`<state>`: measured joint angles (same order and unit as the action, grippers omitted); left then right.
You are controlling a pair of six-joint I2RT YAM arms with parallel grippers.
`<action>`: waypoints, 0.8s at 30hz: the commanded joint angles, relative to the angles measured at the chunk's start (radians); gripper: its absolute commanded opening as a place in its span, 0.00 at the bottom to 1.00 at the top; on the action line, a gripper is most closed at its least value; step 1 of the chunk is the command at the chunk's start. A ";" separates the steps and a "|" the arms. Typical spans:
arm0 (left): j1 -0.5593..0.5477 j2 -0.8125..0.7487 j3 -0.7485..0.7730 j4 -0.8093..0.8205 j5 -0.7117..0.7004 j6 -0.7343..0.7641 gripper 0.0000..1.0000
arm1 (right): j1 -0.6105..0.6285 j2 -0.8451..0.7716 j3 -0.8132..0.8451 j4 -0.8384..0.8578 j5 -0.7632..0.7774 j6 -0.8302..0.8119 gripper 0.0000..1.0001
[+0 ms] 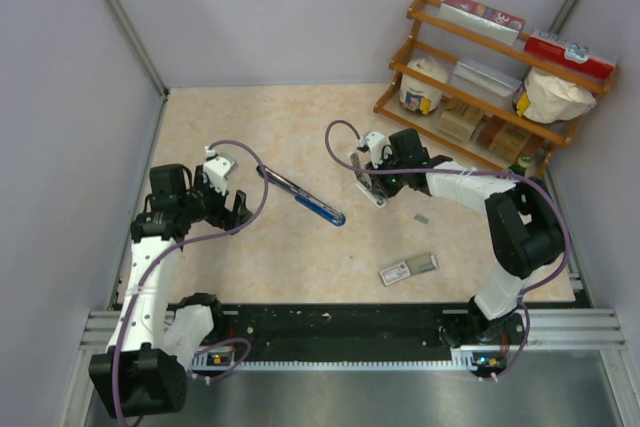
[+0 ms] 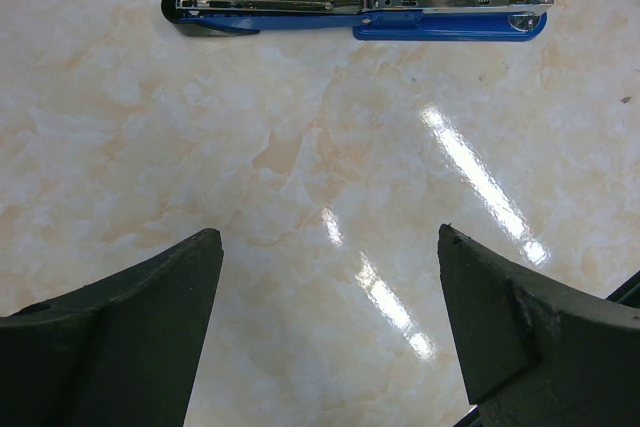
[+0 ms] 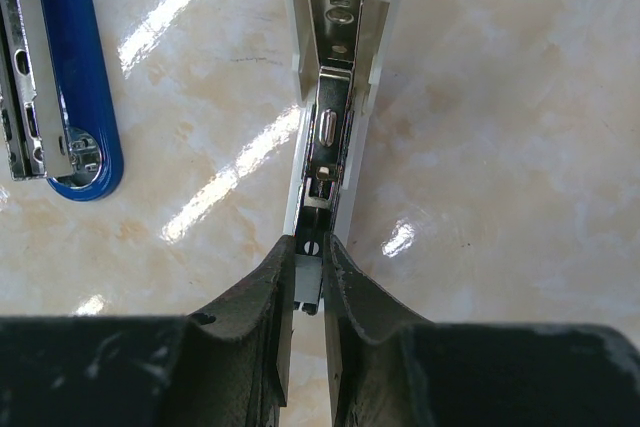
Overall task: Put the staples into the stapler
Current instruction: Install the staple into the stapler.
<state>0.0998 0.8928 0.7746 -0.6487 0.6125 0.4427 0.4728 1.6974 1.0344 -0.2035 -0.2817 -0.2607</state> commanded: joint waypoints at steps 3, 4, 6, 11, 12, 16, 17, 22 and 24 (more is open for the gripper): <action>0.008 0.006 0.002 0.031 0.018 -0.002 0.92 | -0.011 -0.012 0.015 -0.005 -0.019 -0.006 0.15; 0.008 0.005 0.002 0.032 0.018 -0.002 0.92 | -0.011 -0.013 0.015 -0.007 -0.019 -0.006 0.15; 0.008 0.006 0.000 0.032 0.016 -0.002 0.92 | -0.010 -0.013 0.016 -0.007 -0.020 -0.006 0.15; 0.006 0.006 0.000 0.032 0.018 -0.002 0.92 | -0.011 -0.007 0.019 -0.013 -0.019 -0.006 0.16; 0.008 0.006 0.000 0.032 0.016 -0.002 0.92 | -0.011 -0.007 0.019 -0.013 -0.020 -0.006 0.16; 0.008 0.008 0.000 0.032 0.018 -0.002 0.92 | -0.011 -0.005 0.021 -0.013 -0.020 -0.006 0.16; 0.008 0.006 0.000 0.032 0.018 -0.002 0.92 | -0.011 -0.007 0.021 -0.016 -0.022 -0.006 0.17; 0.006 0.006 0.002 0.032 0.018 -0.002 0.92 | -0.010 0.002 0.029 -0.023 -0.024 -0.006 0.18; 0.008 0.006 0.000 0.032 0.018 -0.002 0.92 | -0.010 0.005 0.032 -0.027 -0.024 -0.006 0.18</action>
<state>0.0998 0.8932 0.7746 -0.6483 0.6125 0.4427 0.4728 1.6978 1.0344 -0.2241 -0.2844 -0.2607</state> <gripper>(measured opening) 0.921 0.178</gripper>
